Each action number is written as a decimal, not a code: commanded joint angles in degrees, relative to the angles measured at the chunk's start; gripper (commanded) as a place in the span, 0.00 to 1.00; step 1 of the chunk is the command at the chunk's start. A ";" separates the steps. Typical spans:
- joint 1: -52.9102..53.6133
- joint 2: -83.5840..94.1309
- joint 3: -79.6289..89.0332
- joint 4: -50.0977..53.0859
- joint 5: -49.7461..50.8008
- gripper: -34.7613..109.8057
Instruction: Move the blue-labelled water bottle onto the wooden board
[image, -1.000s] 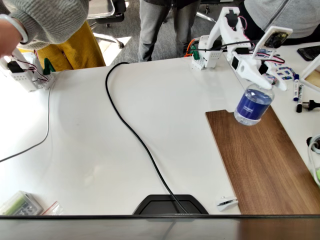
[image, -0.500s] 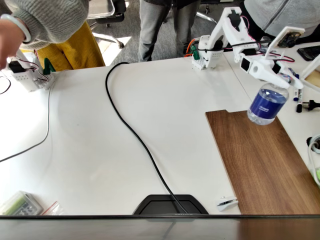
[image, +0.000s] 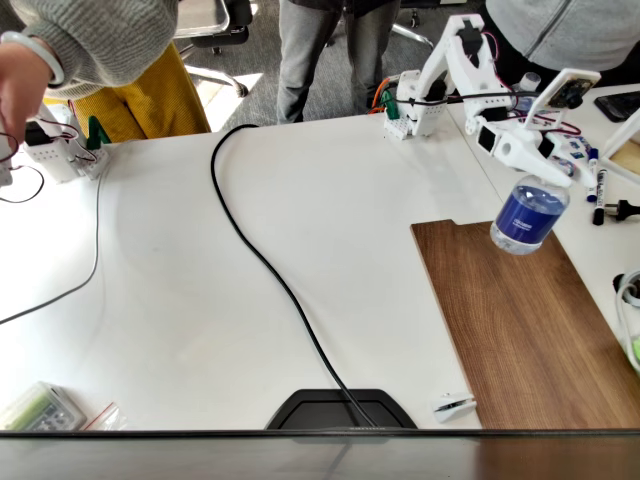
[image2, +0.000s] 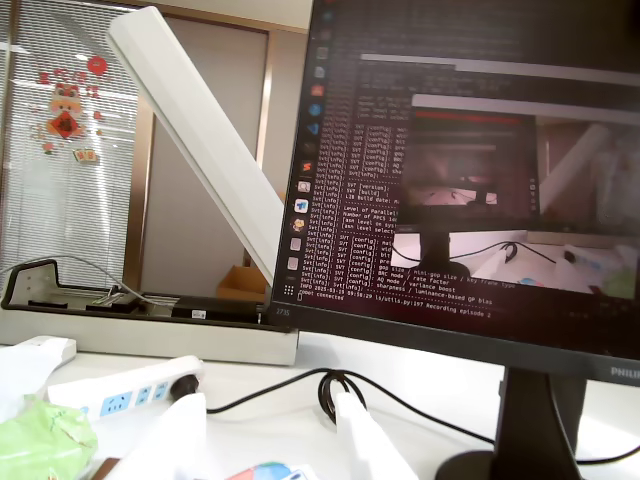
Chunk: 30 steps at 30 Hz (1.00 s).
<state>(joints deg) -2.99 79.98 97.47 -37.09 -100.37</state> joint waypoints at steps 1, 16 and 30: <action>-0.35 0.88 0.53 -3.96 -0.88 0.24; 1.93 -5.71 1.85 -8.53 2.11 0.24; 6.94 -9.14 3.43 -8.96 15.03 0.24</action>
<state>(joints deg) 2.81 69.35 100.55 -44.21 -85.61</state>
